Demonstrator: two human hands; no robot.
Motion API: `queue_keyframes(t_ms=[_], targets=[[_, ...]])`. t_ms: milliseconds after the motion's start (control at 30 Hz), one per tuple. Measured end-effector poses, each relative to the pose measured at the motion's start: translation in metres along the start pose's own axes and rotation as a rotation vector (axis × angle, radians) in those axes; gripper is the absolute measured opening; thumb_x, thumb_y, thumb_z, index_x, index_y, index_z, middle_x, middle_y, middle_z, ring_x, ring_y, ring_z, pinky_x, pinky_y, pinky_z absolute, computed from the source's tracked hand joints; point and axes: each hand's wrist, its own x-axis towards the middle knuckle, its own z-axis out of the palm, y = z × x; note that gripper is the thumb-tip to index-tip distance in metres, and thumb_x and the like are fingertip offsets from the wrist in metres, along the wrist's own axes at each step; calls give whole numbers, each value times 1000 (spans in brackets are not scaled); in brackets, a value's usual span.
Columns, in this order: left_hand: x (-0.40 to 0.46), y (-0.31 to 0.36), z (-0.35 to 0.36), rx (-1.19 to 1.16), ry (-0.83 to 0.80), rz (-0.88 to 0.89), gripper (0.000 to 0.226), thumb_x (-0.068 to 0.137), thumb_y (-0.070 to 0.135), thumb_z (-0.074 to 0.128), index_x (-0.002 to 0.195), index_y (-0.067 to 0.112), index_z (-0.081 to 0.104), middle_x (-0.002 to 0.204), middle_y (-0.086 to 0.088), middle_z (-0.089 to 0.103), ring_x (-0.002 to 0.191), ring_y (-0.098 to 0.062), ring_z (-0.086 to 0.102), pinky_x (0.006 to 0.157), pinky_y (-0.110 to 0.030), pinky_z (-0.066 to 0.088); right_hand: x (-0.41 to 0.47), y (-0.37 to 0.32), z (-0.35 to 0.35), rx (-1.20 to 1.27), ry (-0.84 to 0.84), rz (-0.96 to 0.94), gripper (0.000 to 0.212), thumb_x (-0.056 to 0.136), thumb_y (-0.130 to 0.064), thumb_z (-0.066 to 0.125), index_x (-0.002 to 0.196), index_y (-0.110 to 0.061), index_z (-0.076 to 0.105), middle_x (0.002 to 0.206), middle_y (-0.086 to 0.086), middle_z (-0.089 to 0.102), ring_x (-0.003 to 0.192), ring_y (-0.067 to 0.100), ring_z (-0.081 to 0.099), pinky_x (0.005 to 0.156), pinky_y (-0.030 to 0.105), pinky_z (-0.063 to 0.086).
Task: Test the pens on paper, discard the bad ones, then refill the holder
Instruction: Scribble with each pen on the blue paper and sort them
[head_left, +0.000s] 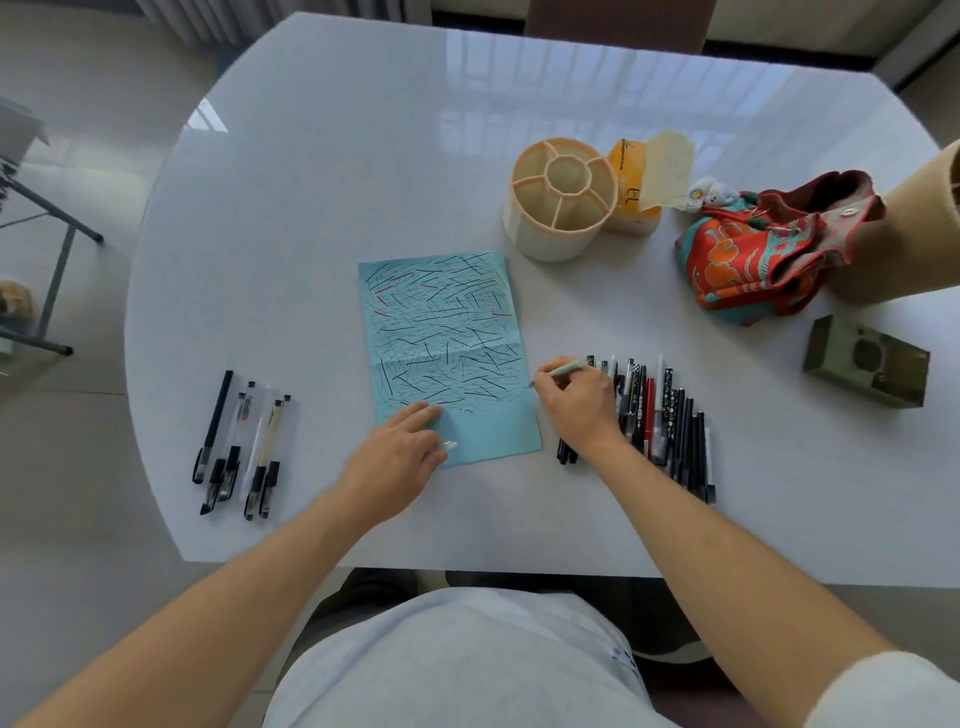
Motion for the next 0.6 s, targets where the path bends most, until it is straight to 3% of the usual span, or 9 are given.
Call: queue_keyframes(t_ms=[67, 133, 233, 300, 433, 600], targets=[[1, 1, 0, -4, 0, -10, 27, 101, 35, 51, 98, 18, 72, 153, 0, 44, 147, -19, 29, 119, -33, 28, -1, 2, -3, -66, -7, -10, 21, 84, -26, 58, 67, -23, 70, 58, -12, 65, 59, -2, 61, 47, 7, 38], [1, 2, -1, -5, -16, -22, 28, 101, 36, 50, 98, 18, 72, 154, 1, 43, 148, -17, 28, 119, -32, 27, -3, 4, -5, -6, 4, 22, 22, 87, -24, 59, 68, -26, 70, 58, -11, 66, 57, 0, 63, 47, 10, 42], [2, 2, -3, -21, -24, -31, 28, 101, 36, 50, 97, 18, 70, 154, 1, 44, 148, -16, 28, 119, -31, 28, -6, 2, -11, 207, 65, 92, 18, 93, -19, 64, 78, -26, 71, 71, -6, 74, 60, 10, 70, 61, 28, 59], [2, 6, -6, -64, -5, -44, 27, 101, 36, 51, 98, 17, 69, 151, 1, 48, 147, -15, 30, 117, -31, 30, -12, -1, -14, 377, 41, 121, 10, 94, -14, 65, 86, -17, 70, 78, 3, 76, 65, 18, 71, 69, 38, 62], [1, 22, -11, -123, 51, -41, 24, 101, 36, 53, 101, 18, 69, 147, 1, 51, 146, -16, 32, 115, -32, 32, -36, -11, -11, 598, -139, 136, 3, 95, -5, 65, 92, -6, 66, 82, 13, 75, 66, 21, 69, 69, 39, 62], [0, 39, -19, -145, 53, -28, 26, 100, 42, 52, 103, 23, 69, 142, 9, 55, 138, -10, 39, 111, -32, 38, -54, -17, -3, 644, -231, 114, 2, 95, -4, 65, 94, -1, 65, 81, 13, 74, 77, 26, 71, 70, 41, 62]])
